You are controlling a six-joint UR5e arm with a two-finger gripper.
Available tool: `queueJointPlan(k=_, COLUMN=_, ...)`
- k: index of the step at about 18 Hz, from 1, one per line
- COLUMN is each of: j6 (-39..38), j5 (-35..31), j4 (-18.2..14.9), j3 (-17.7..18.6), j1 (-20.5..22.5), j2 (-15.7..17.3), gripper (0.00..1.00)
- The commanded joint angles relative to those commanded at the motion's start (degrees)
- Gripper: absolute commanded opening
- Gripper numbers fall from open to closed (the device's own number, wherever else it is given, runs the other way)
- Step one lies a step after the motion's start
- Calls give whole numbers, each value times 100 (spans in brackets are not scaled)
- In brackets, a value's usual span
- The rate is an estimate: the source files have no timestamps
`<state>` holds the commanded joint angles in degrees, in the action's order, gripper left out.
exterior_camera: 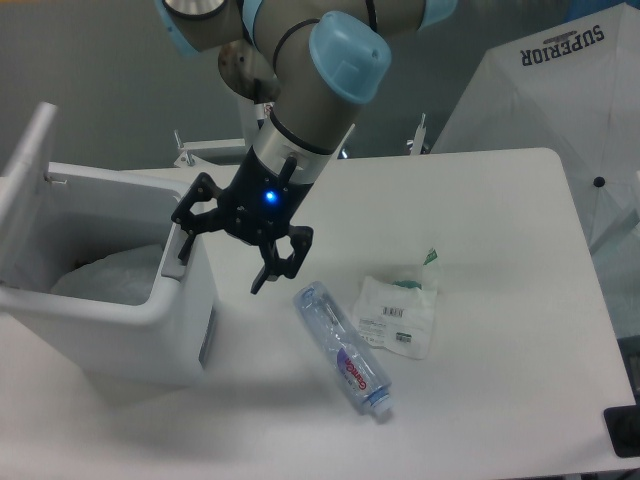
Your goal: Open the trash can
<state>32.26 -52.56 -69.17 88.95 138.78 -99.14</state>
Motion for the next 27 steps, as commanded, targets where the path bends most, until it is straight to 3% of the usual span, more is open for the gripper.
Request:
queueJointPlan(k=3, j6=35, j5=0, j4=61, j3=-123, j1=219, j2=0, gripper=100)
queueJointPlan(k=8, j6=61, j5=-44, j4=632, j3=-89, j1=667, j2=-88, gripper=100)
queueJointPlan(k=11, j6=131, j5=-44, j4=712, j3=-10, j1=1019, j2=-88, gripper=100)
queueJointPlan(k=15, j6=1543, j5=-665, j4=730, j3=148, j1=1283, j2=-140, gripper=100)
queueJointPlan(k=18, j6=2055, j5=-1299, j4=730, j3=193, j1=1380, j2=-184, gripper=100)
queueJointPlan(k=27, j6=3707, j5=-2688, j4=774, j3=-255, j1=1372, j2=-1089, gripper=100)
